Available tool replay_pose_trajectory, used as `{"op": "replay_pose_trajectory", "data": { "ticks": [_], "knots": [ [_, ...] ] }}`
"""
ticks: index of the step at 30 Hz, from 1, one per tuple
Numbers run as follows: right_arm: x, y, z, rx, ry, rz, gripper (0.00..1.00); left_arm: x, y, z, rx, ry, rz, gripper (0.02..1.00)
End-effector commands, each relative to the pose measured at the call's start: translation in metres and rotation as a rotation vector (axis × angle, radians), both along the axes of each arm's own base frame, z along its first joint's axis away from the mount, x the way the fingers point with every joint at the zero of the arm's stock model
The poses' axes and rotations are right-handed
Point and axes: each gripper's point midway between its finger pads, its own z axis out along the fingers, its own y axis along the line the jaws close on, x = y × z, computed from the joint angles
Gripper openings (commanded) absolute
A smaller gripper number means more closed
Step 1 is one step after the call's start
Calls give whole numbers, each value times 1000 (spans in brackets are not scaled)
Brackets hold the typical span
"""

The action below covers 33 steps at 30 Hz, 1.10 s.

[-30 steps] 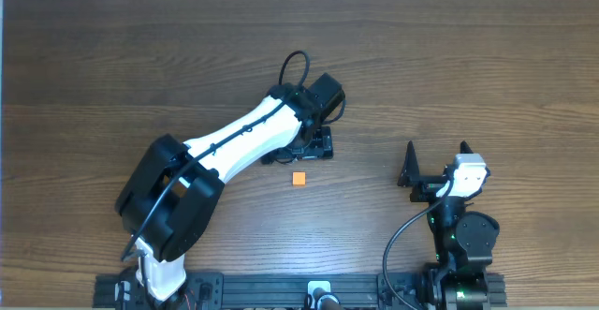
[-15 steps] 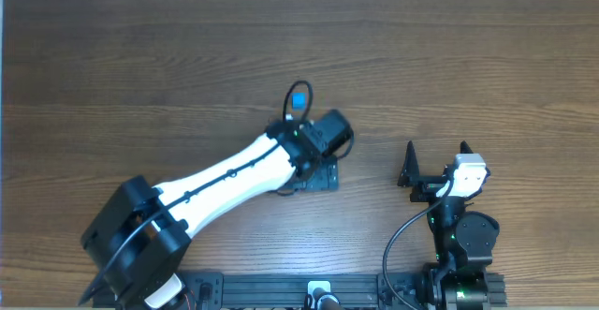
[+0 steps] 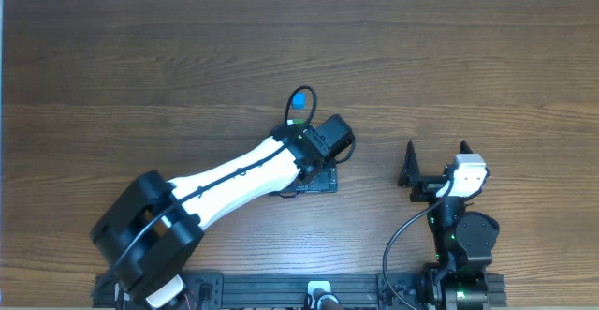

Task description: Stack Cubes

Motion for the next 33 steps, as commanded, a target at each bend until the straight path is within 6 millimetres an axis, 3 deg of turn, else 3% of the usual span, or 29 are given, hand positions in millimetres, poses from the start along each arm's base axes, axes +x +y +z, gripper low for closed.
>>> {"op": "replay_pose_trajectory", "data": {
  "ticks": [1, 33],
  "knots": [
    [0, -2, -2, -2, -3, -9, 993, 2, 4, -10, 25, 2, 21, 895],
    [0, -2, -2, -2, -2, -9, 993, 5, 11, -25, 21, -2, 39, 851]
  ]
}}
